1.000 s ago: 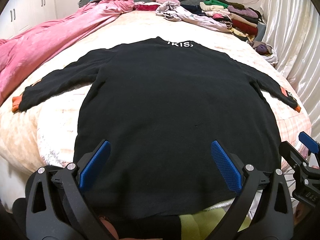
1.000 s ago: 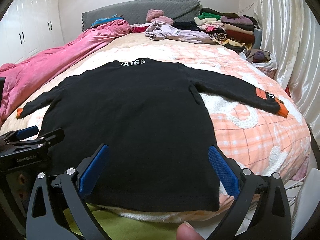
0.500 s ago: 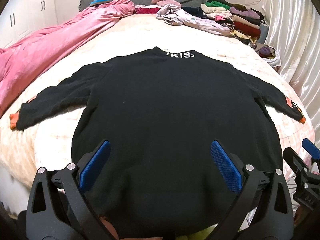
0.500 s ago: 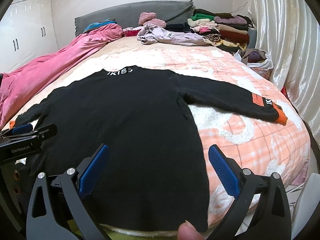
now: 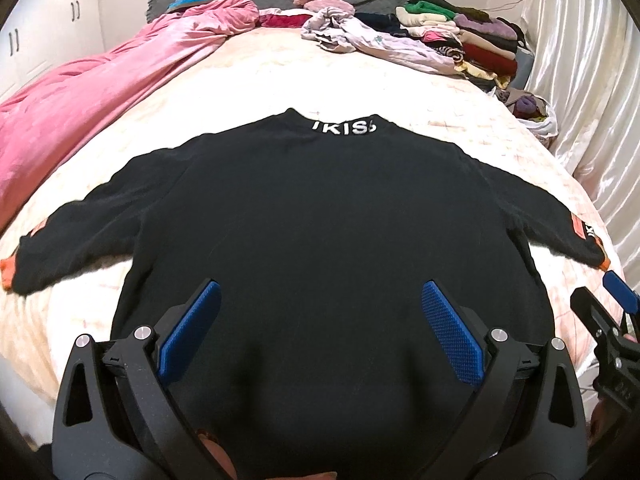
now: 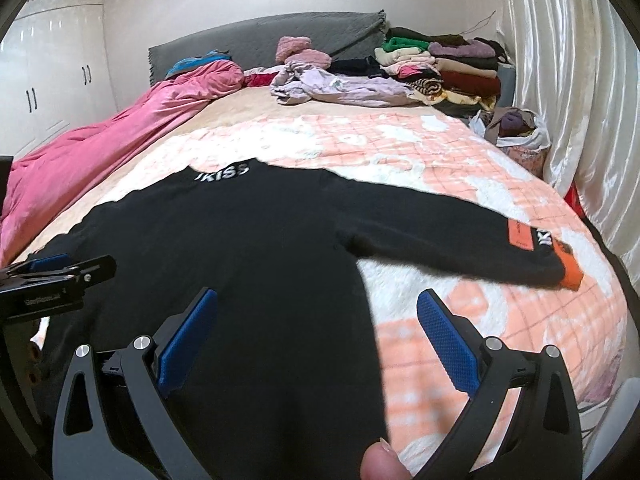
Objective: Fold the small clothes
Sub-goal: 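Move the right tool to the orange cuff of the sleeve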
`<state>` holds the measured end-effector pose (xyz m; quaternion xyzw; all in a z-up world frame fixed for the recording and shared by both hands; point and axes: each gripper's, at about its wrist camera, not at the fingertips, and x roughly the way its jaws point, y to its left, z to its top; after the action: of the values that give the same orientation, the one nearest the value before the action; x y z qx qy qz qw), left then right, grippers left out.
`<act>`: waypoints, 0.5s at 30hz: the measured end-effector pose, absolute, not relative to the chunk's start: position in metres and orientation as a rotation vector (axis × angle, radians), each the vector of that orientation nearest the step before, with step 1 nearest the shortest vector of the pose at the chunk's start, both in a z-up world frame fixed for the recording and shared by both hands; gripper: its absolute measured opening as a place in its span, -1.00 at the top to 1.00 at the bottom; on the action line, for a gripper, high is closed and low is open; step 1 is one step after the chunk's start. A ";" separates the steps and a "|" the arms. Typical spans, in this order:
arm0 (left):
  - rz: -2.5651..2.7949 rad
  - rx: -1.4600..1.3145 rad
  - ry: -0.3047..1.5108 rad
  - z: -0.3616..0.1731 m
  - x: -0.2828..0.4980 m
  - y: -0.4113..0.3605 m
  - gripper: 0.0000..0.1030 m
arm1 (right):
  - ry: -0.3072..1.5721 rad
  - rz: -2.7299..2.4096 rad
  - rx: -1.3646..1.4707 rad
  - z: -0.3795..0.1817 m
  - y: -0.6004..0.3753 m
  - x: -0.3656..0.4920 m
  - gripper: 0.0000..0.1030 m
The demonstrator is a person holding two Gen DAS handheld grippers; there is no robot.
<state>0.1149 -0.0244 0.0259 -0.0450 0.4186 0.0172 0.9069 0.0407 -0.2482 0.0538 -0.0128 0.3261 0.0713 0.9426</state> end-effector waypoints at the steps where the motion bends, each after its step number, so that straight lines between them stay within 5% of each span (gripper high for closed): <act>1: 0.033 -0.094 0.866 0.026 0.118 -0.024 -0.83 | 0.662 0.133 -0.028 0.054 -0.251 0.045 -0.92; 15: -0.007 -0.061 0.877 0.028 0.176 -0.042 -0.83 | 0.677 -0.075 0.002 0.053 -0.308 0.112 -0.92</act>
<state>0.1762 -0.0416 0.0279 -0.0293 0.4246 -0.0033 0.9049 0.1116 -0.3083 0.0529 0.0010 0.3319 -0.0369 0.9426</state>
